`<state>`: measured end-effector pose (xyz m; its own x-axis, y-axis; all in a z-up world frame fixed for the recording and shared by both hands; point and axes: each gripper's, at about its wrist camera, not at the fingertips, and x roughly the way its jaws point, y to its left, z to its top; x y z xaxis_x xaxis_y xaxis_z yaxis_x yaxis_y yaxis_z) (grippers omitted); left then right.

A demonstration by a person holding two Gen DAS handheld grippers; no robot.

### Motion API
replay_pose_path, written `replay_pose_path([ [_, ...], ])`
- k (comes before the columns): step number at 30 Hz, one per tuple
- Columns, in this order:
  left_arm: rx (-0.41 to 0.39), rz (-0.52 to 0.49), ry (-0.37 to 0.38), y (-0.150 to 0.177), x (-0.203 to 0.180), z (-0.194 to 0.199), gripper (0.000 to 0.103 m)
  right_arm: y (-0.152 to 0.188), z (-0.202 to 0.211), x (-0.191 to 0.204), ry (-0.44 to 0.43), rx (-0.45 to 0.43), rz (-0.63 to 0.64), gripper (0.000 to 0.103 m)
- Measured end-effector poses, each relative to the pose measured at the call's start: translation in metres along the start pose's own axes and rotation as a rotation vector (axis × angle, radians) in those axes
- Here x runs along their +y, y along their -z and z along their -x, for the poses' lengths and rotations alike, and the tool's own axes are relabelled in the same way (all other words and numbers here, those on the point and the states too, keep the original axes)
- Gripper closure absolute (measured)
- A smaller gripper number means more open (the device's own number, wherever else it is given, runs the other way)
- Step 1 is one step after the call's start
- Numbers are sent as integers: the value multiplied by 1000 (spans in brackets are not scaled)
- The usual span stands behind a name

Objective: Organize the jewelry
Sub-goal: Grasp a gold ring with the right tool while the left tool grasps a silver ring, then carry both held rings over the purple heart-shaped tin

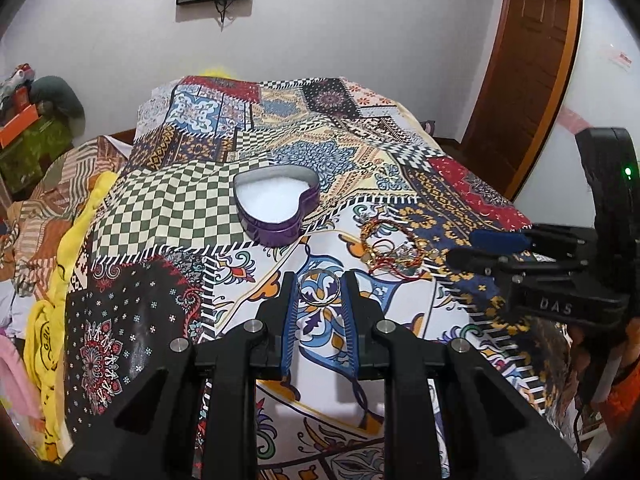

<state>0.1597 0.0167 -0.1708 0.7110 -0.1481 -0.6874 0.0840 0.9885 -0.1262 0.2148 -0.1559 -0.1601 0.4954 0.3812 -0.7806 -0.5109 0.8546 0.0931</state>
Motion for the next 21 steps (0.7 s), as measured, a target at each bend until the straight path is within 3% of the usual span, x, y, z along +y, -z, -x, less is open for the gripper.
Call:
replay_pose_path([
  [3, 4, 5, 0, -1, 3, -5, 83, -4, -11, 1, 16, 25, 49, 75],
  [11, 11, 3, -7, -3, 6, -14, 82, -6, -28, -1, 2, 89, 118, 77],
  [14, 14, 8, -9, -3, 8, -16, 82, -9, -33, -3, -4, 97, 122, 89],
  [21, 5, 8, -21, -5, 11, -16, 82, -13, -30, -2, 0, 78, 118, 92],
])
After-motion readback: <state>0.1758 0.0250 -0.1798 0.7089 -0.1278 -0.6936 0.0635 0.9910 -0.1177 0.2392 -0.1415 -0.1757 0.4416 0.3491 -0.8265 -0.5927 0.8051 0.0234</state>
